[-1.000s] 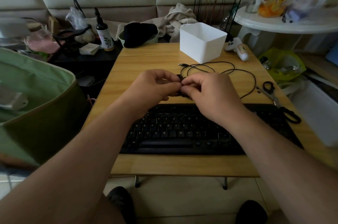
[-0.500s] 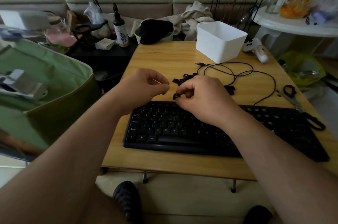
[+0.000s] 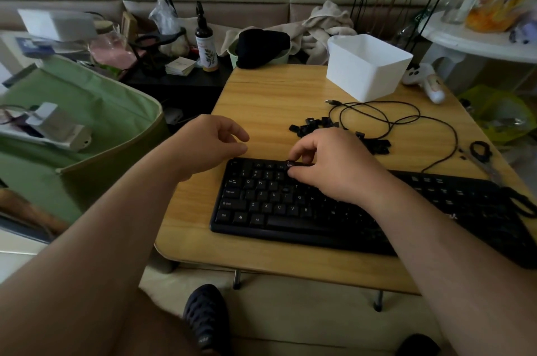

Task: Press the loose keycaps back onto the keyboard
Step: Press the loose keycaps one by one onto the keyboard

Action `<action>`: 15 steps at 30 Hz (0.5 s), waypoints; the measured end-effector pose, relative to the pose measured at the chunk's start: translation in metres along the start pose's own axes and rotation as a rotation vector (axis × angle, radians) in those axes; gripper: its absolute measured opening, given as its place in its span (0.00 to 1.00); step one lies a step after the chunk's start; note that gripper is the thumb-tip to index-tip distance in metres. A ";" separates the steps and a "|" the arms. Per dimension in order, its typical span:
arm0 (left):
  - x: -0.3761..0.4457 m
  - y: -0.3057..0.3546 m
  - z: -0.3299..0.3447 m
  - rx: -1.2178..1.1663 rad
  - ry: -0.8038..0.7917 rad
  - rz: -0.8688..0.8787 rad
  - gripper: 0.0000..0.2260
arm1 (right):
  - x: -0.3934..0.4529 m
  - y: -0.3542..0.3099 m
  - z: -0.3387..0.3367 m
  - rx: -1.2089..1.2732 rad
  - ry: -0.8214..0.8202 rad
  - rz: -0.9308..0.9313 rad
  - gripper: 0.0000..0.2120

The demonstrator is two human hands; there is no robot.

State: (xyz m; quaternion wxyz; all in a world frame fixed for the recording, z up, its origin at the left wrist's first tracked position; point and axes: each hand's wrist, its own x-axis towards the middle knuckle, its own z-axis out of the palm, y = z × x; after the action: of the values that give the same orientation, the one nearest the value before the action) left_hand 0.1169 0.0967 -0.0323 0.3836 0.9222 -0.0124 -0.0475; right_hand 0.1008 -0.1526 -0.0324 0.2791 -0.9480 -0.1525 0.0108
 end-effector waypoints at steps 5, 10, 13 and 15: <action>-0.001 -0.002 0.000 0.017 0.002 0.017 0.06 | -0.002 -0.004 -0.002 -0.120 0.049 -0.087 0.08; -0.006 0.017 0.011 0.011 -0.010 0.096 0.04 | -0.007 0.000 -0.005 -0.160 0.089 -0.126 0.07; -0.013 0.044 0.027 -0.092 -0.072 0.163 0.03 | -0.014 0.007 -0.013 -0.143 0.154 -0.162 0.08; -0.018 0.064 0.040 -0.186 -0.127 0.193 0.04 | -0.022 0.014 -0.023 -0.100 0.223 -0.173 0.09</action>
State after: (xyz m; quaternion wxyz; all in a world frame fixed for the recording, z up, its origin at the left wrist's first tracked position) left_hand 0.0960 0.0243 -0.0132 0.4686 0.8723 -0.1208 -0.0698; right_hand 0.0863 -0.1822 -0.0219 0.2465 -0.9394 -0.2020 -0.1265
